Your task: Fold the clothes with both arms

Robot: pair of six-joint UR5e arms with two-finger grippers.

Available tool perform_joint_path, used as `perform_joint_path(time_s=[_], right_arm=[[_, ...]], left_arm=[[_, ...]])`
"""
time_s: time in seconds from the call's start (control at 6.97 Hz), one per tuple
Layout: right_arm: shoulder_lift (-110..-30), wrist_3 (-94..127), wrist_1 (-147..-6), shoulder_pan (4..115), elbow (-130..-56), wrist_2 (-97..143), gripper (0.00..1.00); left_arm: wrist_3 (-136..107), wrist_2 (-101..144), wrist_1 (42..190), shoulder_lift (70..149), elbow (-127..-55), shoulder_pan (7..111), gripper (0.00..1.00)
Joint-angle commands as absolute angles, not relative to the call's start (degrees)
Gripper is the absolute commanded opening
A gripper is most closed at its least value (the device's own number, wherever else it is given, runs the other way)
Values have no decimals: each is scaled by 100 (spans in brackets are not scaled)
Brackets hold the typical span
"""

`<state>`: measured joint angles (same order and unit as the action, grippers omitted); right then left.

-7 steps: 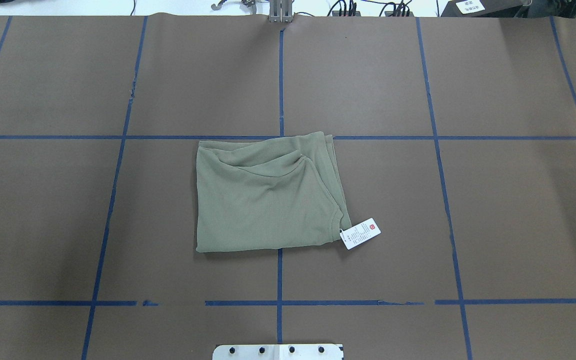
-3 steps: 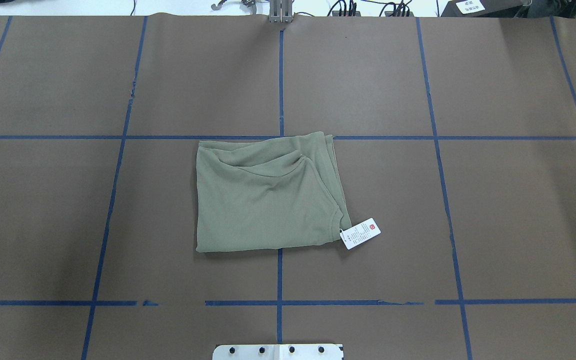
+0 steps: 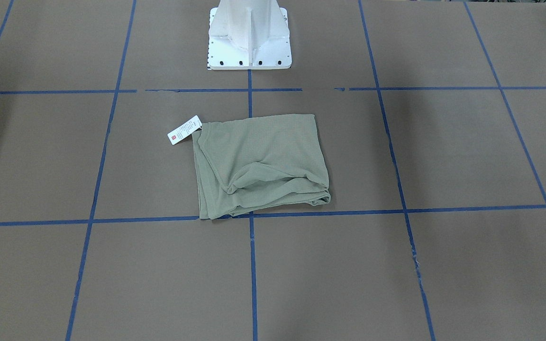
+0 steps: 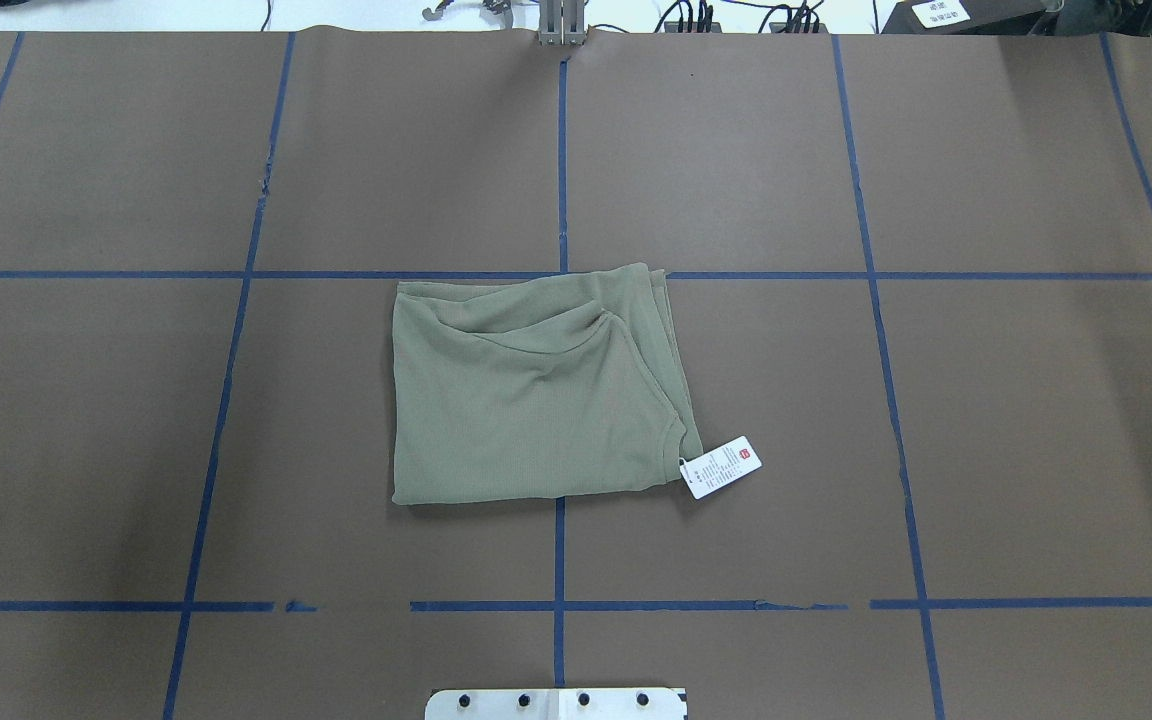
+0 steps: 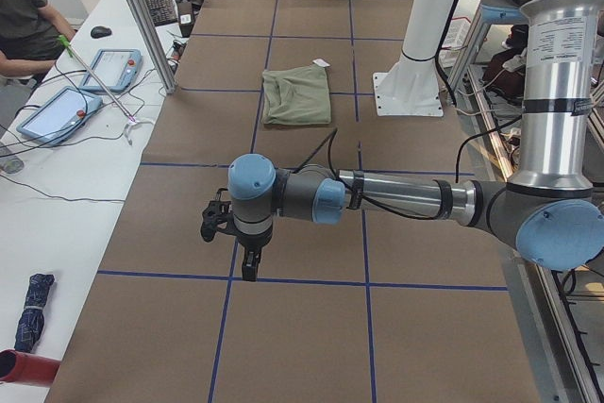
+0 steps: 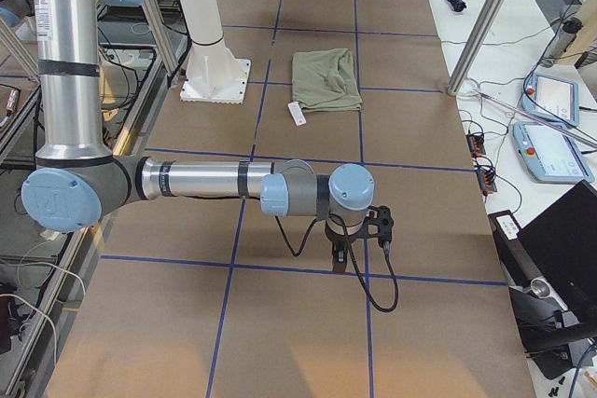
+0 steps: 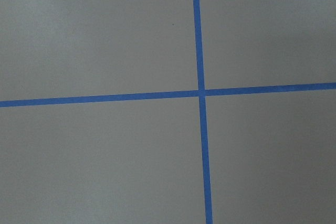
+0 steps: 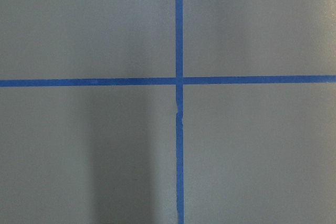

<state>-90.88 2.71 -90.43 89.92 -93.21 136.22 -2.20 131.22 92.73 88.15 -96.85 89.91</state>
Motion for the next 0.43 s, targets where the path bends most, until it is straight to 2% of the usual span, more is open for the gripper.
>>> perform_joint_path(time_s=[0.0,0.29], right_arm=[[-9097,272,-9044,8991,-9325,13623,100],[-9097,290,-9044,8991,-9282,13623,100]], left_arm=[[-220,13122,9272,8815,-9686,8991,100],[-220,13122,9272,8815,-9694,8991,100]])
